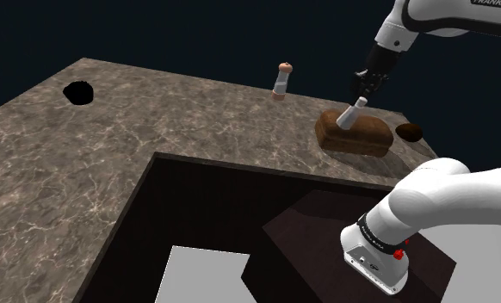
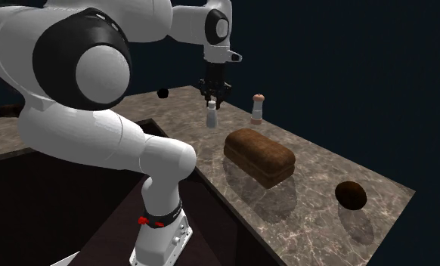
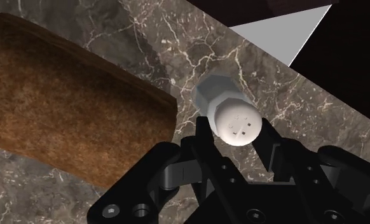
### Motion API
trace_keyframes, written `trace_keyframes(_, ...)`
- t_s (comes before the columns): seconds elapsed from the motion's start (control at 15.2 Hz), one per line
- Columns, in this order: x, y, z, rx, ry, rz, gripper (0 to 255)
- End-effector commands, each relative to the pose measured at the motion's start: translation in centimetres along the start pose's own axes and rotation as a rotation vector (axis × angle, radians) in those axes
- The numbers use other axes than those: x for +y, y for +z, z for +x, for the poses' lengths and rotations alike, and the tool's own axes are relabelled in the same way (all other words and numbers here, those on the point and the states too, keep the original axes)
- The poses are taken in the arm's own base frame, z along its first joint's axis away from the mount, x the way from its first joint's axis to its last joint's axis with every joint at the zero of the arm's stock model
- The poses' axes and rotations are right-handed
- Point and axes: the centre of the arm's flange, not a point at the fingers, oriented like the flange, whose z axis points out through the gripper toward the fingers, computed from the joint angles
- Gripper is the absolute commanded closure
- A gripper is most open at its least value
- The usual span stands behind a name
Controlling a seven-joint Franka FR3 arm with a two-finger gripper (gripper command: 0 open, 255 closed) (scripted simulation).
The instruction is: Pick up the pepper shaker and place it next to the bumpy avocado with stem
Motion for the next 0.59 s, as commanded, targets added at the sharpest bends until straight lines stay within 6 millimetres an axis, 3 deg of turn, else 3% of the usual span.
trace_keyframes(0.0, 2.6, -0.1, -0.1, 0.000, -0.001, 0.000, 255)
trace_keyframes(0.53, 13.1, -0.9, -1.0, 0.000, -0.001, 0.000, 255)
